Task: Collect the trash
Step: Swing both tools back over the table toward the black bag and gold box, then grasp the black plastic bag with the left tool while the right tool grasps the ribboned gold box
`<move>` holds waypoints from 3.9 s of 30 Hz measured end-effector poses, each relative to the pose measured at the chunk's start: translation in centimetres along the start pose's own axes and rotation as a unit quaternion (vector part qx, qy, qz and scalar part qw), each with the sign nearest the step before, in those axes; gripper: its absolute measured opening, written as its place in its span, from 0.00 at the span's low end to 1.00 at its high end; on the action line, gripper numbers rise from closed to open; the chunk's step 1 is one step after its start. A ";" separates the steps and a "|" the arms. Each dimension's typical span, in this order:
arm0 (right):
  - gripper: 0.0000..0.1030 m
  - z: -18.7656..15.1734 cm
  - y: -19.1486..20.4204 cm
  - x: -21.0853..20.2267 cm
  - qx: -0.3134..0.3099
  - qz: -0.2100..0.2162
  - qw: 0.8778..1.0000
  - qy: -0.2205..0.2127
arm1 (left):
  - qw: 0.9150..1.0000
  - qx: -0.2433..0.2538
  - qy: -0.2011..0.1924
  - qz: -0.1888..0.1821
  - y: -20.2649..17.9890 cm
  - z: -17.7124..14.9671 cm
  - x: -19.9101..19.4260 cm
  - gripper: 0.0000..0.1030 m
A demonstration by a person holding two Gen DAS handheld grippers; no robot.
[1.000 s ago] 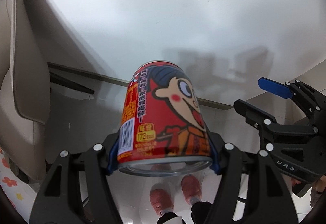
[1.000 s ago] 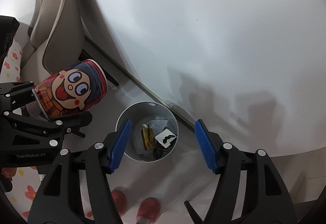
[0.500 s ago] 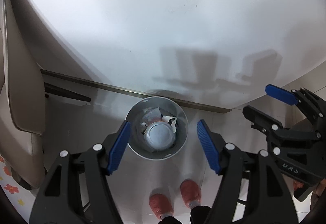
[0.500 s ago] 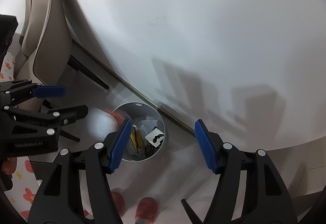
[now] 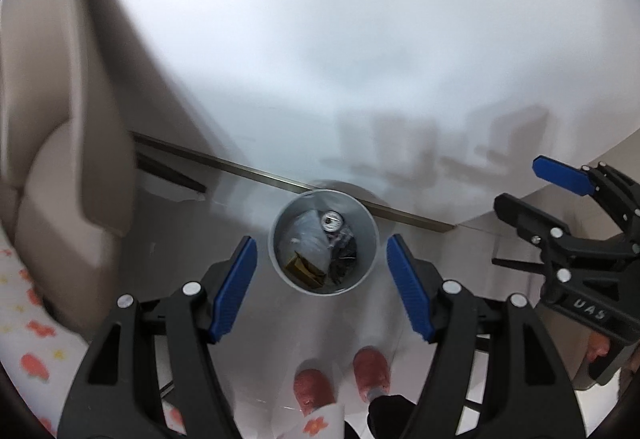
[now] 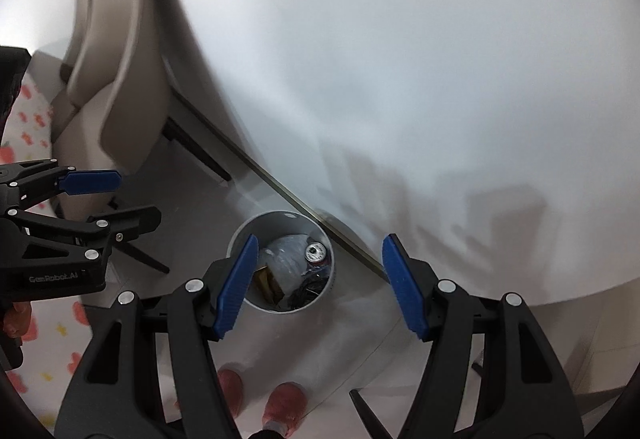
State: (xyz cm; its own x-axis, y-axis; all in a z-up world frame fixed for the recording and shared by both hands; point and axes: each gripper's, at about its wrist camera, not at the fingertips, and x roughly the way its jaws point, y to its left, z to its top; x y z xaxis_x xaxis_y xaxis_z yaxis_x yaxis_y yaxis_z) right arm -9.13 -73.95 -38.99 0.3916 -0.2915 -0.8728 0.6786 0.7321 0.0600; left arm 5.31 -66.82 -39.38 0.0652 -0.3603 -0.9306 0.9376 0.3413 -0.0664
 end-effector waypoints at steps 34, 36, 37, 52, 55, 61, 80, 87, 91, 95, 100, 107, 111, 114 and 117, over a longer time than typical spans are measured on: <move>0.61 -6.3 46.2 -23.7 -0.441 0.314 0.839 -0.055 | 0.843 -0.453 -0.121 0.265 19.7 -39.2 -38.5 0.66; 0.61 -7.5 49.2 -24.6 -0.444 0.320 0.835 -0.055 | 0.837 -0.460 -0.124 0.269 21.9 -42.0 -40.3 0.66; 0.61 -8.0 50.6 -25.0 -0.445 0.322 0.834 -0.055 | 0.835 -0.463 -0.126 0.271 22.9 -43.1 -41.3 0.66; 0.61 -10.0 67.0 -23.5 -0.453 0.295 0.840 -0.049 | 0.834 -0.471 -0.126 0.259 35.9 -49.1 -43.7 0.67; 0.61 -9.9 69.1 -21.4 -0.467 0.279 0.838 -0.045 | 0.834 -0.475 -0.118 0.255 37.9 -49.0 -42.2 0.67; 0.61 -10.2 71.6 -17.0 -0.491 0.256 0.832 -0.023 | 0.831 -0.492 -0.094 0.242 41.2 -49.3 -38.7 0.67; 0.50 -12.0 73.5 -13.7 -0.516 0.261 0.816 0.013 | 0.835 -0.497 -0.072 0.226 43.7 -50.3 -35.7 0.40; 0.49 -12.0 73.5 -14.7 -0.513 0.272 0.814 0.012 | 0.837 -0.488 -0.081 0.235 43.0 -50.2 -36.7 0.36; 0.49 -12.0 73.6 -15.5 -0.511 0.277 0.814 0.007 | 0.835 -0.489 -0.084 0.239 42.4 -50.4 -37.3 0.36; 0.49 -12.0 73.6 -16.3 -0.507 0.282 0.815 0.003 | 0.833 -0.489 -0.086 0.246 41.8 -50.8 -37.9 0.34; 0.49 -12.0 73.3 -17.5 -0.502 0.286 0.816 -0.001 | 0.830 -0.489 -0.093 0.251 40.8 -51.3 -39.0 0.34; 0.49 -12.2 72.2 -19.3 -0.497 0.290 0.818 -0.011 | 0.831 -0.484 -0.101 0.257 39.0 -51.4 -40.5 0.34; 0.49 -12.3 70.6 -20.4 -0.487 0.287 0.825 -0.018 | 0.835 -0.476 -0.105 0.255 37.7 -51.3 -41.1 0.34; 0.49 -12.1 68.8 -21.1 -0.472 0.281 0.835 -0.024 | 0.843 -0.462 -0.106 0.255 36.7 -50.6 -41.3 0.34; 0.49 -11.9 66.6 -21.8 -0.451 0.274 0.849 -0.031 | 0.857 -0.437 -0.108 0.251 35.2 -49.4 -41.4 0.34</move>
State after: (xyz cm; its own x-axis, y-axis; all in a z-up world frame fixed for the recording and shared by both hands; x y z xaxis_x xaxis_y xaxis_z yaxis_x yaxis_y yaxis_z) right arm 20.12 -11.54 -21.71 0.5453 0.2333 -0.8051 -0.3575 0.9335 0.0284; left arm 18.77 3.01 -21.02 0.5356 -0.0970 -0.8388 0.1645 0.9863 -0.0091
